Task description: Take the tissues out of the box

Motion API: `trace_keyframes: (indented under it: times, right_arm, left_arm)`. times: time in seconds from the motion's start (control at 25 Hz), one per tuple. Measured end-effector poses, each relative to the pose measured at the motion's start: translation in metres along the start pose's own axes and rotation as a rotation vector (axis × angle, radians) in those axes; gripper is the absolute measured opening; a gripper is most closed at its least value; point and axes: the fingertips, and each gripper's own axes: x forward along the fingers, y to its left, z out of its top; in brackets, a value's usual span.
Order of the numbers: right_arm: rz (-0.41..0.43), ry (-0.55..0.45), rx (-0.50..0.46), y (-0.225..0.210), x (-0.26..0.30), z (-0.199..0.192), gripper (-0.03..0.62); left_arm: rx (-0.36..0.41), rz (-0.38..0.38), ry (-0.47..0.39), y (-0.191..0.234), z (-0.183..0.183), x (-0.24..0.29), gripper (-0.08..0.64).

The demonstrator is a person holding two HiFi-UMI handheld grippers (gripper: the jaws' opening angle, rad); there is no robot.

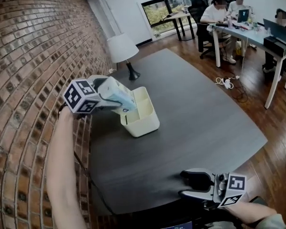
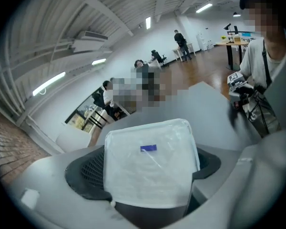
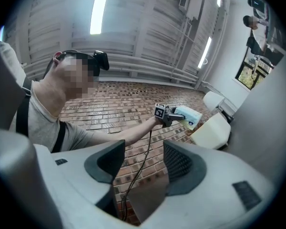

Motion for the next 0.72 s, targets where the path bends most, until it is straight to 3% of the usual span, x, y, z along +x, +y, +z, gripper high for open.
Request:
trace_keyframes:
  times: [0.12,0.24,0.36,0.48,0.64,0.72]
  right_arm:
    - [-0.015,0.004,-0.022,-0.004,-0.002,-0.001,0.265]
    - [-0.034,0.000,-0.038,-0.007,-0.002,-0.001,0.265]
    - [-0.051,-0.011,-0.022,-0.011,-0.004,0.002,0.267]
    - [-0.056,-0.022,-0.016,-0.011,-0.004,0.004,0.267]
    - [-0.048,-0.010,-0.024,-0.003,-0.002,-0.002,0.267]
    - [-0.037,0.001,-0.025,0.003,0.002,-0.006,0.267]
  left_arm:
    - [-0.036,0.086,-0.159,-0.017,0.025,-0.040,0.499]
    - [-0.140,0.186,-0.370,-0.047,0.045,-0.081,0.499]
    - [-0.323,0.242,-0.647,-0.105,0.054,-0.115,0.499]
    - [-0.532,0.243,-0.894,-0.181,0.048,-0.127,0.499]
    - [-0.806,0.224,-1.100,-0.275,0.025,-0.120,0.499]
    - [-0.887,0.230,-1.197,-0.307,0.014,-0.126,0.499]
